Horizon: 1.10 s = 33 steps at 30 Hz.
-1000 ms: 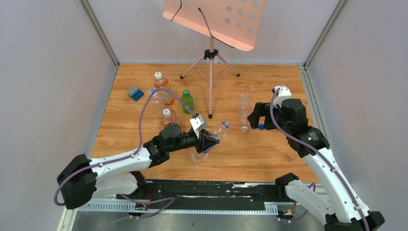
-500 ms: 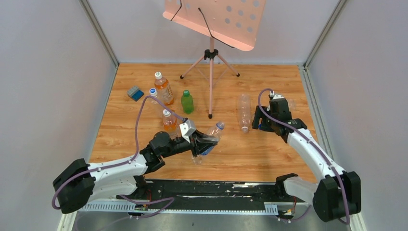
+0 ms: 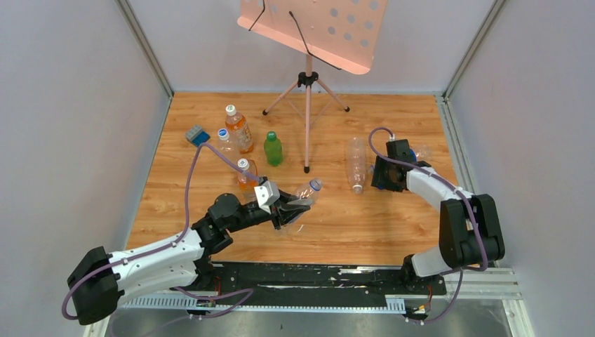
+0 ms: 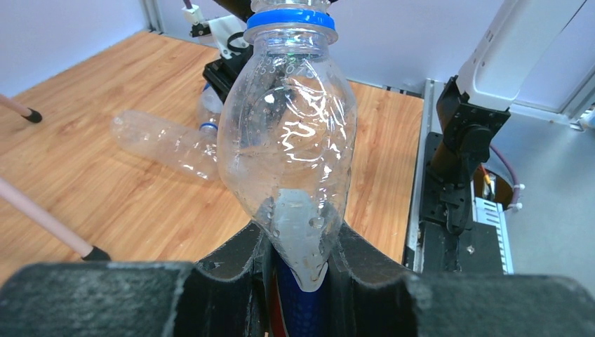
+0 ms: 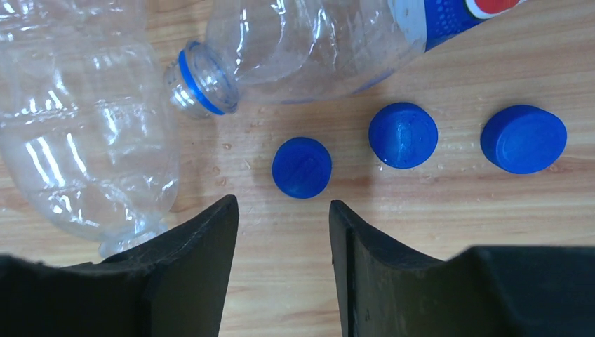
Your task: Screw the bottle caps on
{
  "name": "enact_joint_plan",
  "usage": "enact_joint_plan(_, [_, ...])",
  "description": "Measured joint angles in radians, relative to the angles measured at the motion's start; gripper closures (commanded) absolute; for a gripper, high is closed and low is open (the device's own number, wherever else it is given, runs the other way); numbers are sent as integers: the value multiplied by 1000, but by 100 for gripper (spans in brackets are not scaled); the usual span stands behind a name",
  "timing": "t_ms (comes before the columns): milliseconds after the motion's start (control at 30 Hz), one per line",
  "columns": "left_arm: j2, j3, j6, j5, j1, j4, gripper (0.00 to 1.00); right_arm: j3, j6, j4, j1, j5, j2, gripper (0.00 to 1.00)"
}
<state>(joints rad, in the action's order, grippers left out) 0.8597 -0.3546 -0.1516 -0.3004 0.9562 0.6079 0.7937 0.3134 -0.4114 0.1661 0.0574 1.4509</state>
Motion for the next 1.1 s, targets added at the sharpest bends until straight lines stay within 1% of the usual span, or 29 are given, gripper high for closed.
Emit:
enact_joint_plan(367, [-23, 0, 48, 16, 0, -39, 70, 51, -1, 41, -26, 11, 128, 55])
enact_joint_plan(567, [-27, 0, 73, 14, 0, -51, 71, 81, -8, 58, -26, 13, 164, 69])
enact_joint_plan(700, [-28, 0, 90, 10, 0, -73, 71, 83, -8, 56, -26, 4, 164, 69])
enact_joint_plan(833, [-27, -2, 103, 3, 0, -104, 71, 76, -8, 50, -26, -9, 155, 72])
enact_joint_plan(900, [-27, -2, 106, -1, 0, -114, 71, 65, -8, 37, -26, -28, 142, 71])
enact_joint_plan(1100, [-19, -21, 106, -17, 0, -130, 71, 47, -8, -27, 6, -89, 110, 58])
